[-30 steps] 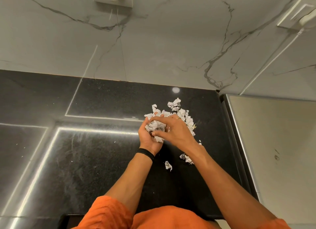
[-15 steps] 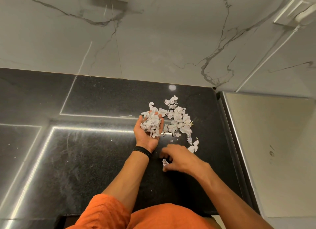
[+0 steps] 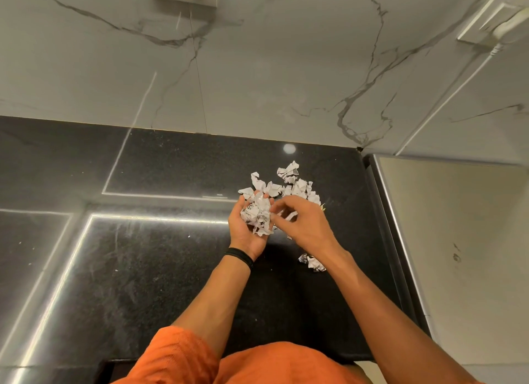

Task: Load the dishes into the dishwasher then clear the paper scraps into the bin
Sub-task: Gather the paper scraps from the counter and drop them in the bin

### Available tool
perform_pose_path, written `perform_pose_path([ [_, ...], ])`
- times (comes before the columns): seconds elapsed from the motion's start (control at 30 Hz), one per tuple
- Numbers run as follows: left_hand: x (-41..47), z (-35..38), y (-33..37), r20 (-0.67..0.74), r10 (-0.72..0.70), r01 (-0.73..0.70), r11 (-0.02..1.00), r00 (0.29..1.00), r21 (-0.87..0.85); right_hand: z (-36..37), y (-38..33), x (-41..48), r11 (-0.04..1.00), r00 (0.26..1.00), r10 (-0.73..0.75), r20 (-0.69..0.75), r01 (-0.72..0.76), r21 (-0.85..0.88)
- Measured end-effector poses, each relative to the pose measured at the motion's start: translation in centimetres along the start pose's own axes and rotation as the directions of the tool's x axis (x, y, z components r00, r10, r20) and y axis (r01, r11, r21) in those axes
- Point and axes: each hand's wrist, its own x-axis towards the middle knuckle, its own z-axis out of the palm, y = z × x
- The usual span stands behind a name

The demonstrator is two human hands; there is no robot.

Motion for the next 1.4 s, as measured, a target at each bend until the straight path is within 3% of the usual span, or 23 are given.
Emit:
perform_pose_path([
  [0.17, -0.3, 0.4, 0.1, -0.016, 0.003, -0.004, 0.999, 1.000, -0.038, -0.2, 0.8, 2.3, 0.995, 0.996, 0.071, -0.058, -0.067, 0.067],
  [0.23, 0.0, 0.1, 0.7, -0.028, 0.011, -0.013, 0.997, 1.000, -0.073, -0.6, 2.6, 3.3, 0.987, 0.994, 0.106, -0.035, -0.109, -0.116],
  [0.27, 0.1, 0.0, 1.0, -0.041, 0.017, -0.020, 0.997, 0.999, -0.074, -0.7, 3.4, 3.6, 0.963, 0.993, 0.109, 0.043, -0.095, -0.251],
  [0.33, 0.3, -0.2, 1.5, -0.054, 0.022, -0.026, 0.997, 0.998, -0.073, -0.2, 4.6, 3.9, 0.886, 0.967, 0.104, 0.233, 0.017, -0.463],
  [0.4, 0.3, -0.2, 1.9, -0.056, 0.033, -0.038, 0.996, 0.998, -0.081, 0.5, 5.2, 3.7, 0.831, 0.937, 0.090, 0.339, 0.117, -0.544],
  [0.57, 0.4, -0.7, 2.7, -0.076, 0.069, -0.076, 0.993, 0.995, -0.095, 2.1, 5.2, 3.1, 0.779, 0.926, -0.082, 0.369, 0.291, -0.556],
  [0.67, 0.6, -0.9, 2.6, -0.082, 0.067, -0.074, 0.993, 0.994, -0.087, 2.2, 5.5, 3.0, 0.761, 0.927, -0.078, 0.367, 0.293, -0.579],
  [0.73, 0.6, -0.8, 2.5, -0.080, 0.070, -0.076, 0.994, 0.994, -0.072, 1.9, 6.1, 2.9, 0.811, 0.956, -0.037, 0.290, 0.199, -0.550],
  [0.83, 0.5, -0.8, 2.3, -0.078, 0.071, -0.073, 0.997, 0.994, -0.031, 0.8, 5.6, 2.7, 0.959, 0.996, 0.087, 0.011, -0.081, -0.271],
  [0.93, 0.3, -0.6, 2.0, -0.057, 0.049, -0.049, 0.999, 0.997, 0.004, 0.4, 3.1, 3.2, 0.997, 0.992, 0.075, -0.099, -0.078, -0.022],
  [1.03, 0.0, -0.3, 1.2, -0.006, 0.018, -0.018, 0.999, 1.000, 0.049, 0.5, 0.6, 3.9, 0.997, 0.998, -0.050, -0.034, 0.052, 0.054],
  [1.2, -0.3, -0.1, 0.7, 0.011, -0.027, 0.025, 0.991, 1.000, 0.135, 0.7, -1.2, 4.6, 0.948, 0.957, -0.204, 0.207, 0.246, -0.203],
  [1.3, -0.3, -0.2, 0.8, 0.020, -0.033, 0.031, 0.992, 0.999, 0.120, 0.8, -1.6, 4.5, 0.950, 0.932, -0.178, 0.317, 0.247, -0.192],
  [1.4, -0.3, 0.1, 1.1, 0.040, -0.019, 0.016, 0.996, 0.999, 0.089, 0.4, -2.0, 4.1, 0.990, 0.940, -0.127, 0.317, 0.141, -0.020],
])
